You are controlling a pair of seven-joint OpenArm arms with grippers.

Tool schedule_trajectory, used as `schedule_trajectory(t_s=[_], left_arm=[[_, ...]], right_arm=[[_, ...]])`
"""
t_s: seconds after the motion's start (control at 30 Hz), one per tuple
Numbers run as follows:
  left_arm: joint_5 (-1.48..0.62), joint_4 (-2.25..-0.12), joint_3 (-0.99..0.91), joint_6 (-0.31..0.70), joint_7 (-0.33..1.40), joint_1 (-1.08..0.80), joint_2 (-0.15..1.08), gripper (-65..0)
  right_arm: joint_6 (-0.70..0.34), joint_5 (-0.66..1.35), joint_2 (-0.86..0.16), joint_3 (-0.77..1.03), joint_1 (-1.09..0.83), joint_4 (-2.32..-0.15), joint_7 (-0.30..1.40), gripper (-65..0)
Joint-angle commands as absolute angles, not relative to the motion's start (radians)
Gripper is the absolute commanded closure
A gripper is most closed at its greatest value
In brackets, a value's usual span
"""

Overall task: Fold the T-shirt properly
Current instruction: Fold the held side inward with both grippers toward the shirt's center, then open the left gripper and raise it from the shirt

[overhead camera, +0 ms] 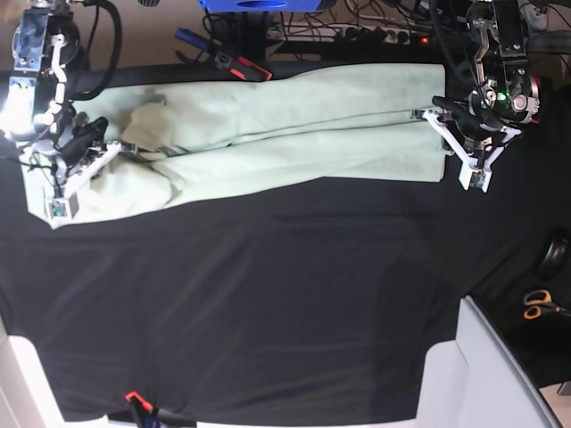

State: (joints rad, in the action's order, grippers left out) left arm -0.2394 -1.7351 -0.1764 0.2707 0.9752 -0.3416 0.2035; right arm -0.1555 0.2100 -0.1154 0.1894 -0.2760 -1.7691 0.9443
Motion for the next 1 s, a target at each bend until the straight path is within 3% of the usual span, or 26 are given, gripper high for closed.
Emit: schedule_trajectory(t_s=[0.0,0.27,0.6,0.7,0.8,0.87,0.97], left_arm=[[-0.237,-1.748,-0.182,0.271,0.963,-0.340,0.216,0.0],[-0.111,-1.722,-0.174,0.271,0.963,-0.340,0.213,0.0],[-0.104,-1.722,-0.173,0.271,0.963,-0.340,0.213,0.0],[-0.102,-1.725,-0.177,0.271,0.963,-0.340,0.213,0.0],[-0.102,-1.730,-0.183,0.269,0.969,-0.340,0.211,0.0],[-0.102,-1.730,-0.186,0.269,0.969,-0.340,0.211,-5.5],[-0.102,-1.741,-0.245,0.269,0.970,-0.340,0.197,-24.2]], right_arm=[[-0.150,0.214,-0.127,0.193,-0.275,-1.797,0.931,0.0],[-0.150,0.214,-0.127,0.193,-0.303,-1.796,0.921,0.0],[-0.150,0.214,-0.124,0.194,-0.314,-1.793,0.921,0.0],[-0.150,0.214,-0.076,0.268,-0.314,-1.793,0.921,-7.0],[-0.150,0.213,-0.025,0.375,-0.309,-1.799,0.921,-17.8],[-0.150,0.213,-0.025,0.384,-0.309,-1.799,0.921,-22.3],[-0.150,0.213,-0.025,0.387,-0.314,-1.802,0.921,-24.1]])
